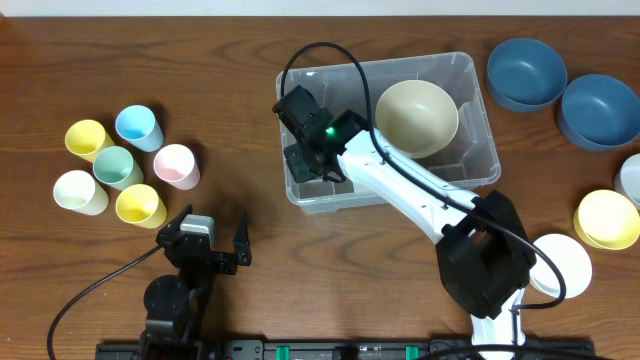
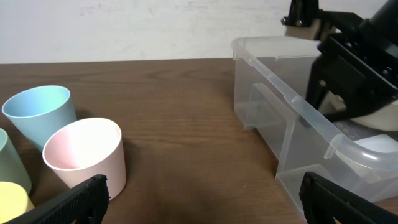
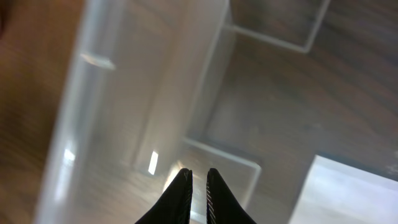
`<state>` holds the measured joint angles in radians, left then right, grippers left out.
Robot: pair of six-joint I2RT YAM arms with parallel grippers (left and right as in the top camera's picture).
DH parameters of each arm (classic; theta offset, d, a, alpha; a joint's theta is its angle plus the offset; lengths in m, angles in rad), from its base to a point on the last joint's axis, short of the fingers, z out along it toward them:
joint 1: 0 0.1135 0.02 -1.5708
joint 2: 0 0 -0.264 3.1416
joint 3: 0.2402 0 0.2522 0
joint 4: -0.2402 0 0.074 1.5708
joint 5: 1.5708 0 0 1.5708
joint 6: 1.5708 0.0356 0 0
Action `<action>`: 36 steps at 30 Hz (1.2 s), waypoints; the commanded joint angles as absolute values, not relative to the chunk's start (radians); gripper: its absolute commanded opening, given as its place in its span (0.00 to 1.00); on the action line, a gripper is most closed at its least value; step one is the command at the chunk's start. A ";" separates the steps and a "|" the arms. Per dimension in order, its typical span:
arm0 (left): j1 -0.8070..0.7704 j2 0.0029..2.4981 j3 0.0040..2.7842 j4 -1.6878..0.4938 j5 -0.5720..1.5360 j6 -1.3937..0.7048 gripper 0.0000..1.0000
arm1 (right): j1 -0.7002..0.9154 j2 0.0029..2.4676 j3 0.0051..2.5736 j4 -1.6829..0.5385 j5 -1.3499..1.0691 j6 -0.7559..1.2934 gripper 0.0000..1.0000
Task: Pack container
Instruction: 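Open the right gripper and release the cream bowl in the bin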
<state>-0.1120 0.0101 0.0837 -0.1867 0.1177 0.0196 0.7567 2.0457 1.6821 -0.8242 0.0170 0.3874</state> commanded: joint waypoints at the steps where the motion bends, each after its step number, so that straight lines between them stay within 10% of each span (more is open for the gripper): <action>1: -0.108 0.004 0.067 -0.219 0.131 0.022 0.98 | 0.778 2.014 1.699 -0.796 0.018 0.487 0.11; 36: -0.108 0.004 0.067 -0.219 0.131 0.022 0.98 | 0.771 2.100 1.700 -0.519 0.025 0.656 0.09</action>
<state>-0.1120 0.0101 0.0837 -0.1867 0.1177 0.0196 0.7773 2.0834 1.6829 -0.5255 0.0257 0.6445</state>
